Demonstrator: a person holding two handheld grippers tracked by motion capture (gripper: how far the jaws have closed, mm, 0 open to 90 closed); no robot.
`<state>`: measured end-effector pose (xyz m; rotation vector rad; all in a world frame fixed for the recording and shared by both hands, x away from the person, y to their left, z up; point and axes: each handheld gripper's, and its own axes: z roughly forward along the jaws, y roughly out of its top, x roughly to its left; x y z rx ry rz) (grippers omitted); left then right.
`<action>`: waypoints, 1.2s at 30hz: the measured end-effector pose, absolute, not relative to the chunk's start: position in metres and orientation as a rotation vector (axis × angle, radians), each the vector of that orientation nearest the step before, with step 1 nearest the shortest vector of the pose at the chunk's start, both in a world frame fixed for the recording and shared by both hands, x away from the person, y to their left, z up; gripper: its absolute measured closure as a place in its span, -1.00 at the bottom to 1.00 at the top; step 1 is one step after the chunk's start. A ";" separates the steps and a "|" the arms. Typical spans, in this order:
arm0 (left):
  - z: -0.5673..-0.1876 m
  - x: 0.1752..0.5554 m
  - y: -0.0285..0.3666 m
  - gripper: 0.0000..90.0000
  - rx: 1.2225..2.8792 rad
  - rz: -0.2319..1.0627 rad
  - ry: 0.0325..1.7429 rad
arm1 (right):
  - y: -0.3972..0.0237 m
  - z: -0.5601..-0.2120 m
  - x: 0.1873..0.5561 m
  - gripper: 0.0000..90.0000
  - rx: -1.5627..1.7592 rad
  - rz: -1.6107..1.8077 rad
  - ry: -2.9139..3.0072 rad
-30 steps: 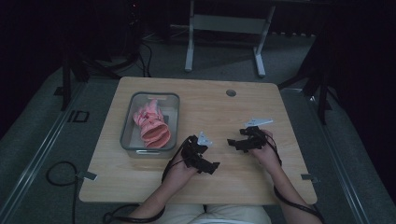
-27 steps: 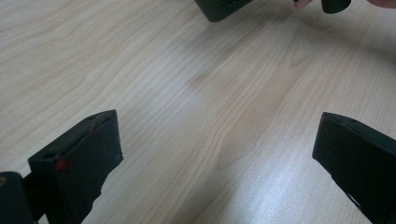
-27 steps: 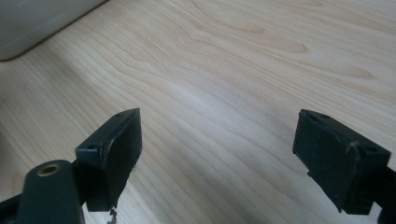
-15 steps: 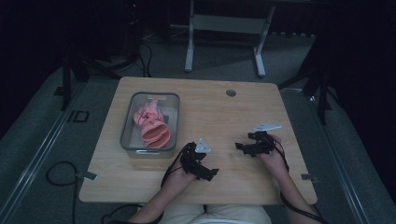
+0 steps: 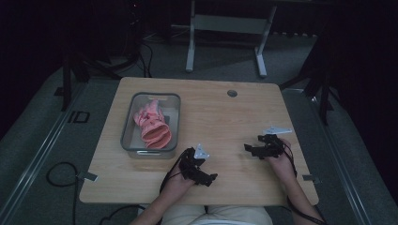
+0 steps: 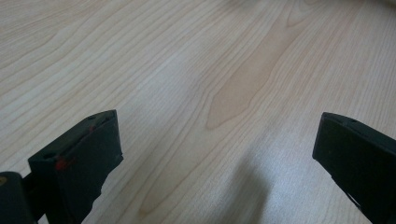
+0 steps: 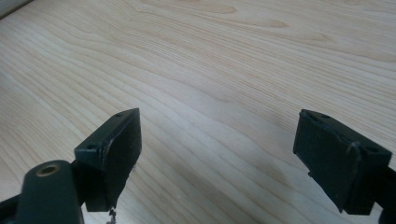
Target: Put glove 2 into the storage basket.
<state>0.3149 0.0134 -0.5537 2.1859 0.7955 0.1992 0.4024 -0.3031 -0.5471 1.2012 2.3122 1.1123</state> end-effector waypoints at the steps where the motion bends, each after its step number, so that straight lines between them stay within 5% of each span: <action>1: -0.554 0.315 0.014 -0.98 2.187 0.198 0.799 | -0.304 -0.547 0.402 -0.66 1.205 1.108 2.307; 36: -0.559 0.309 0.020 -0.98 2.168 0.233 0.774 | -0.316 -0.558 0.402 -0.68 1.219 1.037 2.264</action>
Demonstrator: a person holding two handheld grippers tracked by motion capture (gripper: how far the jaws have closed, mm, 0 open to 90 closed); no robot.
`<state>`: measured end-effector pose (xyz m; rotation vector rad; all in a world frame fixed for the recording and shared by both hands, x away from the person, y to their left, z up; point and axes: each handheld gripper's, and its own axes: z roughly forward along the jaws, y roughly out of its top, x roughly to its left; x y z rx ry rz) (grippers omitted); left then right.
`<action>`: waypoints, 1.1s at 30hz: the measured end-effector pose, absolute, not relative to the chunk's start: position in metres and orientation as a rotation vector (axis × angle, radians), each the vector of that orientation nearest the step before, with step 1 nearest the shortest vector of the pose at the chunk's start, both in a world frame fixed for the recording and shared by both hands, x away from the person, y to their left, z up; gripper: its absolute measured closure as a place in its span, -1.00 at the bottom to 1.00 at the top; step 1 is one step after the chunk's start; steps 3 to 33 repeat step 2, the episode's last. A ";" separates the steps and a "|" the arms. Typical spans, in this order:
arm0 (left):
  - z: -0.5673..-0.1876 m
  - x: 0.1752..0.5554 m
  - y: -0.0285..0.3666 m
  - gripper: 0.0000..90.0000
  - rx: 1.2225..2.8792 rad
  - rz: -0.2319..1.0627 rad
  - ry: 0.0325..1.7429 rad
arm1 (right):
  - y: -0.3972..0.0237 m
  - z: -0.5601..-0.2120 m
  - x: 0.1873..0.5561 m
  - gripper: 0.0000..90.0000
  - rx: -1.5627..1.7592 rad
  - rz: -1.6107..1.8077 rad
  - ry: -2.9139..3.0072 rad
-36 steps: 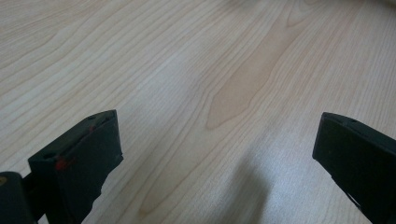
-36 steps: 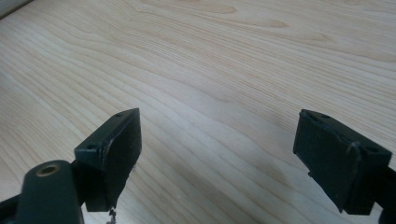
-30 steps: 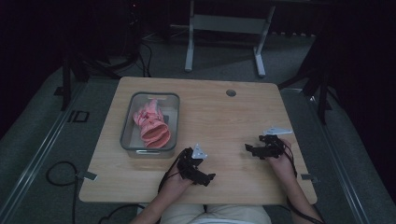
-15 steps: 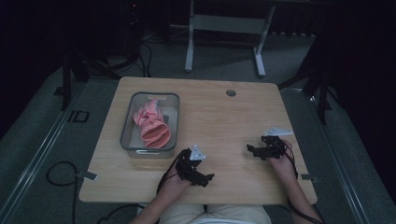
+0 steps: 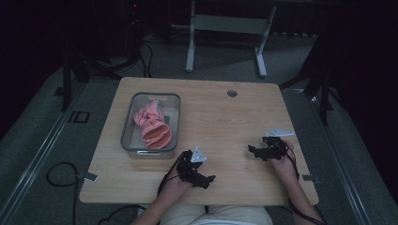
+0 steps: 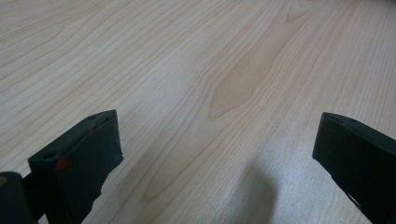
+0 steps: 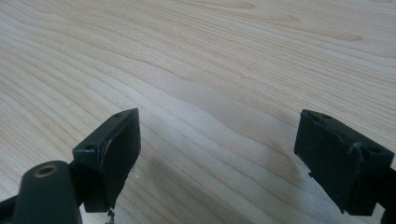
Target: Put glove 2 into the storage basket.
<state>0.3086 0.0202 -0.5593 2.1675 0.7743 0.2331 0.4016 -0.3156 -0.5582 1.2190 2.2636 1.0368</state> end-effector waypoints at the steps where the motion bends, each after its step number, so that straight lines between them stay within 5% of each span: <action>1: -0.559 0.309 0.020 -0.98 2.171 0.233 0.773 | -0.316 -0.558 0.402 -0.68 1.218 1.036 2.263; 33: -0.560 0.309 0.020 -0.98 2.171 0.233 0.773 | -0.316 -0.558 0.402 -0.68 1.219 1.036 2.264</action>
